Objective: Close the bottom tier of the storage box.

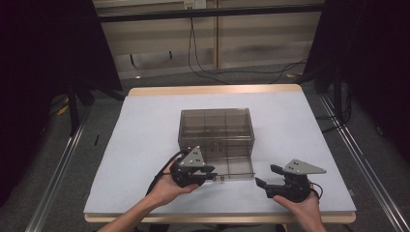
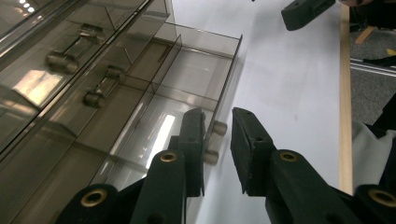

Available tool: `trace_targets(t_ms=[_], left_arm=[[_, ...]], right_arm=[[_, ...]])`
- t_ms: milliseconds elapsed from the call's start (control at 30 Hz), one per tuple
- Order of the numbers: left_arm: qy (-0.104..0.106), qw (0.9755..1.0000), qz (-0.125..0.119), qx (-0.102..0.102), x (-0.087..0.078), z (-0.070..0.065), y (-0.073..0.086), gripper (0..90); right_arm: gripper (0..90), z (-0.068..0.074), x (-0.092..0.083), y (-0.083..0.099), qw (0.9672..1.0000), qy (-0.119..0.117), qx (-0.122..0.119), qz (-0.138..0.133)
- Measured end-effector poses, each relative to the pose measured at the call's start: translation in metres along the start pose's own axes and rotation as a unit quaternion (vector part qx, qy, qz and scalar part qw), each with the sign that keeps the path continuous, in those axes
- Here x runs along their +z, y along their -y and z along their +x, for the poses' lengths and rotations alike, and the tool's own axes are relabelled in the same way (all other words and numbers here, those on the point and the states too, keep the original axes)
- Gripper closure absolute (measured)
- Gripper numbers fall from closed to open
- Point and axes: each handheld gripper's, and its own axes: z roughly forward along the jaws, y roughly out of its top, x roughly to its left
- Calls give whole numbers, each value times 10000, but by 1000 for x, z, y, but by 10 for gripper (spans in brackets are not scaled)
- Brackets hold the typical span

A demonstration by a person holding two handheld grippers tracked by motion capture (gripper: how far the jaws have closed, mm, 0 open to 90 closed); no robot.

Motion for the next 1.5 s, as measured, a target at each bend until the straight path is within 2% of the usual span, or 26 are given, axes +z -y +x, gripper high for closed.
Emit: trace_targets(t_ms=[33, 67, 100, 167, 300, 367, 567, 600, 633, 700, 800, 867, 1167, 1200, 1267, 1500], left_arm=[[26, 10000, 44, 63, 2, 1, -2, 808], [77, 10000, -15, 28, 5, 0, -2, 808], [89, 9999, 91, 92, 8, -1, -3, 832], [131, 9998, 78, 118, 10, -1, -3, 845], [189, 9998, 48, 67, 15, 1, 2, 882], [230, 9996, 143, 20, 16, 2, 8, 900], [183, 9995, 257, 75, 18, 5, 15, 900], [170, 9995, 270, 33, 18, 5, 15, 900], [124, 9993, 360, 60, 18, 5, 16, 900], [152, 9994, 304, 27, 20, 5, 18, 900], [158, 9987, 478, 43, 19, 6, 19, 900], [186, 9991, 379, 21, 20, 6, 21, 900], [155, 9991, 379, 56, 20, 5, 22, 900], [152, 9988, 465, 77, 19, 6, 22, 900], [160, 9991, 380, 51, 20, 5, 23, 900], [158, 9991, 388, 56, 20, 5, 23, 900]], right_arm=[[246, 0, 0, 0, 10000, -12, -10, 10], [246, 0, 0, 0, 10000, -12, -10, 10], [247, 1, 0, 0, 10000, -24, -16, 11], [248, 1, 0, 0, 10000, -28, -16, 11], [247, 0, 1, 1, 10000, -39, -23, 49], [245, 0, 1, 1, 10000, -38, -25, 34], [246, 1, 1, 1, 10000, -12, -25, 78], [245, 1, 1, 1, 10000, -8, -25, 80], [245, 1, 1, 1, 10000, 4, -21, 91], [244, 1, 1, 1, 10000, -15, -31, 81], [244, 0, 1, 1, 10000, -18, -33, 87], [244, 0, 1, 1, 10000, -21, -33, 87], [245, 1, 1, 1, 9999, 3, -31, 110], [245, 1, 1, 2, 9999, -20, -30, 103], [245, 1, 1, 2, 9999, -20, -30, 107], [246, 1, 1, 1, 9999, -21, -16, 117]])
